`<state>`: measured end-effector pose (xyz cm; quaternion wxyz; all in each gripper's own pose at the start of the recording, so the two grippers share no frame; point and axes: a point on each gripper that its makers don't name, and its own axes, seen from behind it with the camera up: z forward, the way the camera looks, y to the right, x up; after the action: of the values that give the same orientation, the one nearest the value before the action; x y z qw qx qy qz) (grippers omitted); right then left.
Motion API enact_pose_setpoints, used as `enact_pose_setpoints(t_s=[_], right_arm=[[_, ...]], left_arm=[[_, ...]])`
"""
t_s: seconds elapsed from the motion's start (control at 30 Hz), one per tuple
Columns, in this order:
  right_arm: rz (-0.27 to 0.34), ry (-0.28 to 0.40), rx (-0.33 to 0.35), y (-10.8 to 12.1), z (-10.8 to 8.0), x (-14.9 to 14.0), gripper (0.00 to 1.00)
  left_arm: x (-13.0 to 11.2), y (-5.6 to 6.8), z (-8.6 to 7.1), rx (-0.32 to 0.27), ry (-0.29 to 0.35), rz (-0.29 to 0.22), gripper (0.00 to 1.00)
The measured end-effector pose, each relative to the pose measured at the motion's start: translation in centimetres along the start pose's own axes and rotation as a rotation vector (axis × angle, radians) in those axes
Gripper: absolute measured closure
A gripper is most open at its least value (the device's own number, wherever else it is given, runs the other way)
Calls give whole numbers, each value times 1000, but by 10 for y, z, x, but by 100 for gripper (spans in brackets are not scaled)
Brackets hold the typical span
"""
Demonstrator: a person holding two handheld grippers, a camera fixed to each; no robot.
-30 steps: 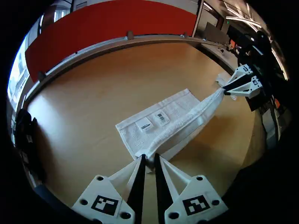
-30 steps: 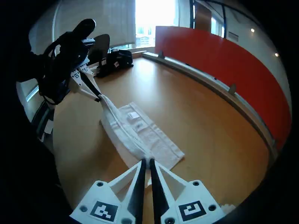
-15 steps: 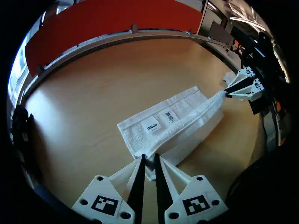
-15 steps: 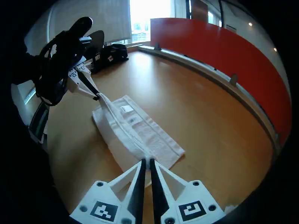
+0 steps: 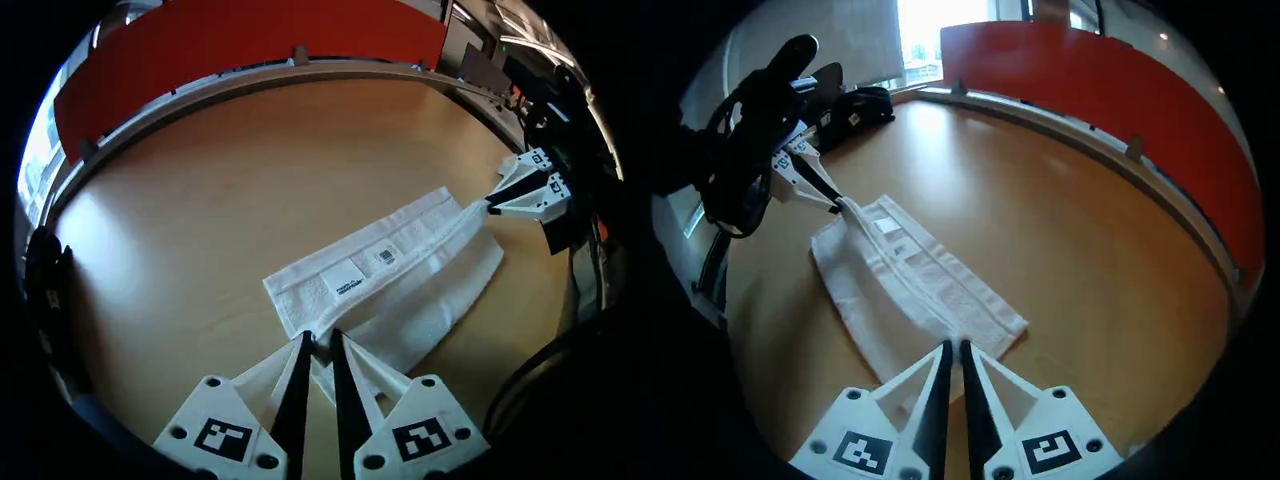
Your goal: Fold towel
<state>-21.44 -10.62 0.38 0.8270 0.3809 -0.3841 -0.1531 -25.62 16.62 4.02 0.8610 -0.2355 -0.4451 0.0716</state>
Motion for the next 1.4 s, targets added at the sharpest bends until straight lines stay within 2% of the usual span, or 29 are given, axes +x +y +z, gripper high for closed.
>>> enact_pose_setpoints(t_s=[0.2,0.4,0.53,0.67,0.73,0.77,0.87,1.0,1.2,1.4], right_arm=[[31,-1,-26,8,11,-2,89],[56,0,-65,18,19,-4,83],[71,4,-89,25,22,-2,79],[78,5,-111,32,24,-1,67],[78,4,-117,34,25,0,61],[77,3,-119,35,25,0,58],[73,5,-124,36,24,1,43],[64,6,-128,35,24,1,19],[62,4,-133,35,21,-2,12],[69,12,-137,34,17,-3,12]], left_arm=[[0,-6,11,11,-8,3,77],[1,-14,19,33,-11,25,71],[2,-18,24,44,-15,38,63],[4,-23,26,64,-15,56,43],[6,-26,27,73,-13,67,26],[7,-27,28,77,-11,72,22],[10,-33,26,100,-3,78,5],[14,-37,22,112,11,72,3],[16,-42,16,127,28,60,3],[14,-46,10,137,34,58,3]])
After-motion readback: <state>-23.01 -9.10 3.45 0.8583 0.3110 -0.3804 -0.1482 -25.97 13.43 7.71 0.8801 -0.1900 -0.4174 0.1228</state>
